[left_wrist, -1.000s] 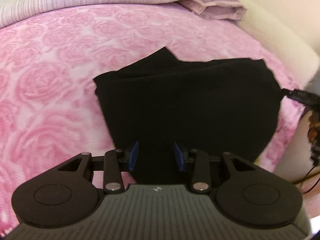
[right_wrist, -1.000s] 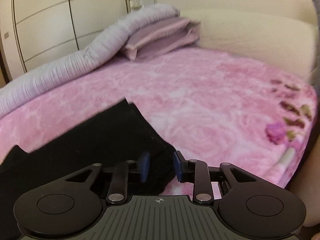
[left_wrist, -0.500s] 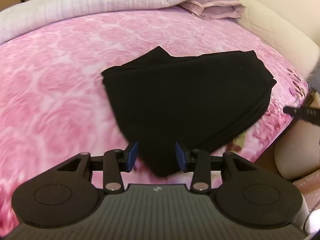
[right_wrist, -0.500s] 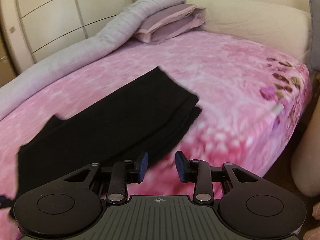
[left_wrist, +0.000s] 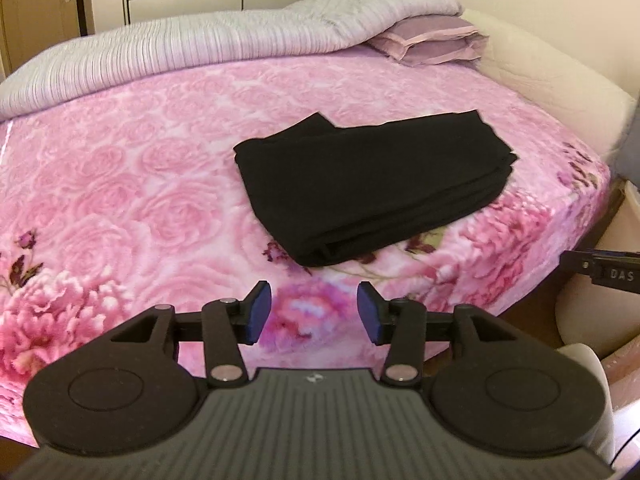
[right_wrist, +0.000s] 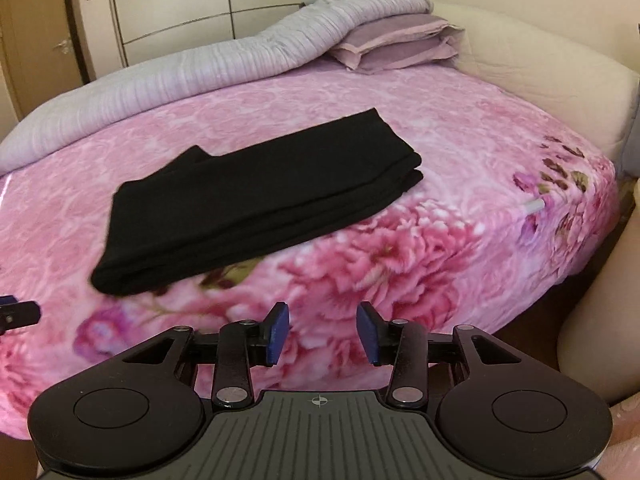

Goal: Fold clothes

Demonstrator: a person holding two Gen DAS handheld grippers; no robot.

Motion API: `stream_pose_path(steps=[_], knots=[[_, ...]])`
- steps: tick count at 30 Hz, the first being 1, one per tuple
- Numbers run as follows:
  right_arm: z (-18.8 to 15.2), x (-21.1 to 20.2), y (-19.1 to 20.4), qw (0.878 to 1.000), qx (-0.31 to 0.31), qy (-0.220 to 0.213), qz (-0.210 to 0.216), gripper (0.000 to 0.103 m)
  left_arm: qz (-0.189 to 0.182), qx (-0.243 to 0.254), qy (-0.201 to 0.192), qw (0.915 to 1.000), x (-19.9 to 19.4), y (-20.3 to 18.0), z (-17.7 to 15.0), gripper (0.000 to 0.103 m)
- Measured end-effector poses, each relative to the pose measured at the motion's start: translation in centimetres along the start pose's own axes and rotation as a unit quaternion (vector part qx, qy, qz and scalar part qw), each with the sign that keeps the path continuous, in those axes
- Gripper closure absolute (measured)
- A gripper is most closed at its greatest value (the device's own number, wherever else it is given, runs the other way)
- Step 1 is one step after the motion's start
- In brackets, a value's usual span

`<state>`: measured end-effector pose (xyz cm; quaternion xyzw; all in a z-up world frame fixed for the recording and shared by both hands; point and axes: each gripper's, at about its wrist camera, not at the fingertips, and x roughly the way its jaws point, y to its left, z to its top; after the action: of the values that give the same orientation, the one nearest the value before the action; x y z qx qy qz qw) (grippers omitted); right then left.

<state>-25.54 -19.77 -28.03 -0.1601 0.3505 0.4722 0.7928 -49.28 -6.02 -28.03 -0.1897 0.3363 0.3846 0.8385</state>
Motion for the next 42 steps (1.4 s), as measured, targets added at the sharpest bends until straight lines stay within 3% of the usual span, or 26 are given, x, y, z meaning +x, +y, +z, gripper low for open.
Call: stream_pose_path(steps=[9,18,42], knots=[[-0.5,-4.2,2.1,0.999,-0.024,-0.043,0.009,0.057,0.000,0.005,-0.034,0.9994,-4.3,-0.3,-1.4,0.059],[-0.4,-3.8,3.5,0.998,-0.044,-0.045,0.027,0.055,0.009,-0.003,-0.035,0.9993,-4.6,0.8,-1.2,0.059],[1.6,7.4,3.8,0.997,-0.068,0.044,-0.007,0.054,-0.018,-0.047,0.044,0.9978,7.8,5.2,2.3,0.059]])
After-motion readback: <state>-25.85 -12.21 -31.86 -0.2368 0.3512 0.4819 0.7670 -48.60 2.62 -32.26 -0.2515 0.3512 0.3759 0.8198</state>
